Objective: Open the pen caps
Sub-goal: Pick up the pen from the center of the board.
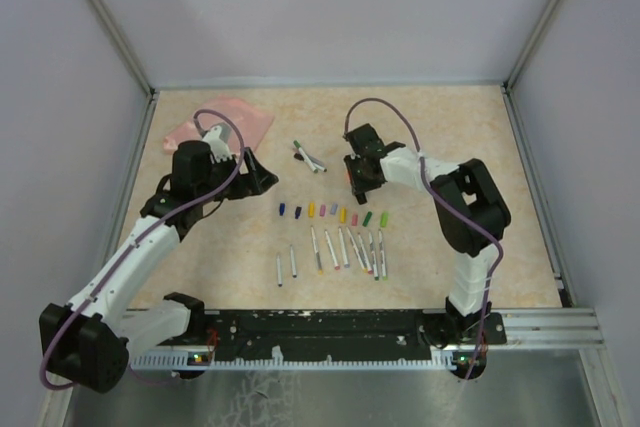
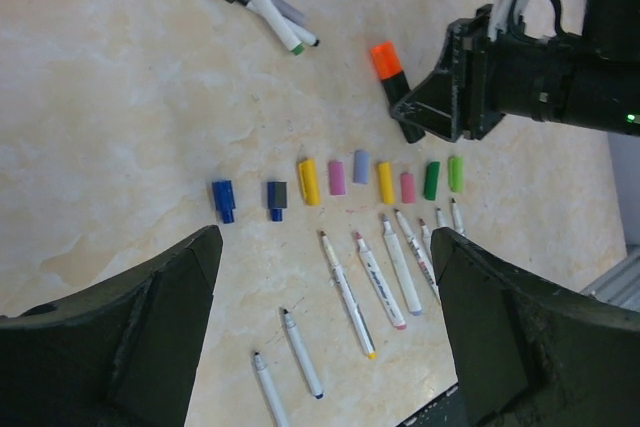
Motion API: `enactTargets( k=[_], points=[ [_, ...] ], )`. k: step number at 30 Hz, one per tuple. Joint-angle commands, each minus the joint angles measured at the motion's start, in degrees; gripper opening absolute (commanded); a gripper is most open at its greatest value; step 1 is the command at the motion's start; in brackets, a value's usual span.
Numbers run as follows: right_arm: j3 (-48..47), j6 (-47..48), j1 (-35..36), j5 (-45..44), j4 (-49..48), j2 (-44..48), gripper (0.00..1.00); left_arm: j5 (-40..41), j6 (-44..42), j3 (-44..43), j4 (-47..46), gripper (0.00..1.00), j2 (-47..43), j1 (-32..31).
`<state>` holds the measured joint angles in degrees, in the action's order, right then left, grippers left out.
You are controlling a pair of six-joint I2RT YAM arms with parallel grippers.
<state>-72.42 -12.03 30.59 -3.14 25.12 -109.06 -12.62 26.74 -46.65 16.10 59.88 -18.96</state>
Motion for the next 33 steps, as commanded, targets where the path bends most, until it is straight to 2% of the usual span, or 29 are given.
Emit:
enactTargets(
  k=[1, 6, 10, 17, 21, 28, 33],
  points=[
    [0.74, 0.27, -0.33, 1.62, -7.28, 5.71, 0.07, -8.35, 0.08, 0.46, -7.14, 0.9, 0.23, 0.24],
    [4.63, -1.29, -1.47, 7.88, -15.4, 12.92, 0.03, -16.22, 3.29, 1.86, -15.13, 0.89, 0.62, 0.28],
    [10.09, -4.57, -2.35, 18.23, -24.38, 19.36, 0.0, -20.5, 5.96, 2.38, -20.8, 0.89, 1.31, 0.24],
    [19.54, -16.92, -2.29, 29.87, -42.54, 25.06, 0.0, -24.56, 13.86, 2.0, -29.95, 0.89, 4.95, 0.03],
    [20.75, -18.17, -1.59, 31.16, -44.39, 26.61, 0.0, -20.77, 16.2, 0.17, -29.39, 0.9, 7.01, -1.46],
    [20.18, -16.57, 0.73, 30.79, -42.18, 27.61, 0.0, -0.91, 14.72, -7.36, -17.21, 0.93, 10.62, -9.12],
    [19.73, -15.73, 1.94, 30.28, -40.57, 27.93, 0.0, 6.53, 14.44, -12.41, -9.53, 0.87, 13.98, -12.01]
  ],
)
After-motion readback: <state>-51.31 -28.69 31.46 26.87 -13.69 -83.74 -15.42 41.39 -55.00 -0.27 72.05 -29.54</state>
